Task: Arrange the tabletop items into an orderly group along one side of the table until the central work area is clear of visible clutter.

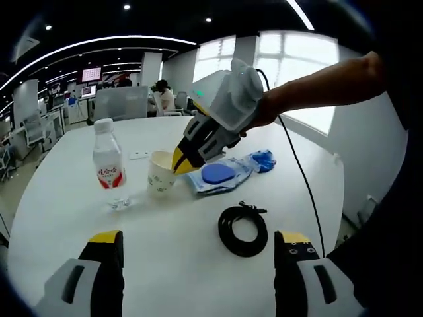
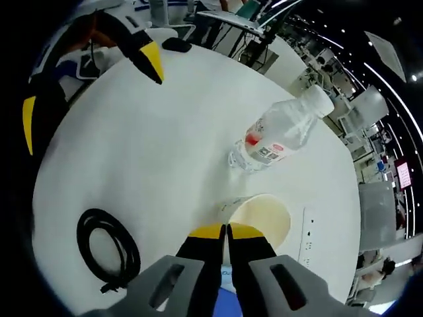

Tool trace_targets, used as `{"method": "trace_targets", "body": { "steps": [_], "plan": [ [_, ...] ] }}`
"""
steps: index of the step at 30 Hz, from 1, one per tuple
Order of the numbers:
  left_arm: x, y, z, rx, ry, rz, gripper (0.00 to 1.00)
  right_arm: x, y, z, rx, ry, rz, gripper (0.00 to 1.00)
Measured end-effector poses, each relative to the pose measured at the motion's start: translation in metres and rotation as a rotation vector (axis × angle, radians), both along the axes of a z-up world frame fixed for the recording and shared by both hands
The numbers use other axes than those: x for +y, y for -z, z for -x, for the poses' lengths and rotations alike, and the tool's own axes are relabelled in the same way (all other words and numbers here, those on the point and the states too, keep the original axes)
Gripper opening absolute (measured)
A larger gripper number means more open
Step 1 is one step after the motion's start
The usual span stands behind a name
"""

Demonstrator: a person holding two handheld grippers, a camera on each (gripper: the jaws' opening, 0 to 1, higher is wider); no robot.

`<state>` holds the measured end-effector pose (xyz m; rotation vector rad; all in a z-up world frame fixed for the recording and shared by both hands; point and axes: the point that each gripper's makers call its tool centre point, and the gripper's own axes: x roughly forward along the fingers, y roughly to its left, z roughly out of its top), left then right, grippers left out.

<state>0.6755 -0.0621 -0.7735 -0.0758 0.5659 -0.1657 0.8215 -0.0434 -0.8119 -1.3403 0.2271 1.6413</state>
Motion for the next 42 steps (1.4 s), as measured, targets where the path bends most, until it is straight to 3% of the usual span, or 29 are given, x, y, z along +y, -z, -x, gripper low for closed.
{"method": "trace_targets", "body": {
  "steps": [10,15,21,24,26,31,39,42],
  "plan": [
    [-0.003,0.003,0.001,0.004,0.008,0.013,0.93,-0.002,-0.001,0.002,-0.023,-0.03,0.024,0.01],
    [-0.003,0.005,0.001,0.01,0.017,0.017,0.93,-0.004,-0.003,0.004,-0.054,-0.06,0.021,0.1],
    [-0.004,0.006,0.001,0.015,0.021,0.021,0.92,-0.004,-0.005,0.001,-0.053,-0.026,-0.005,0.13],
    [-0.005,0.004,0.001,0.013,0.019,0.021,0.92,-0.003,-0.013,0.001,-0.06,-0.008,-0.041,0.2],
    [-0.005,0.004,0.001,0.01,0.023,0.021,0.92,-0.003,-0.021,0.0,-0.048,0.044,-0.104,0.24],
    [-0.008,0.006,0.0,0.012,0.034,0.027,0.92,-0.025,-0.032,0.007,0.068,0.219,-0.195,0.35],
    [-0.026,0.012,-0.005,0.034,0.076,0.027,0.9,-0.08,-0.015,0.014,0.224,0.476,-0.235,0.42],
    [-0.031,0.014,-0.007,0.044,0.086,0.028,0.89,-0.091,-0.011,0.013,0.259,0.534,-0.247,0.44]
  ]
}}
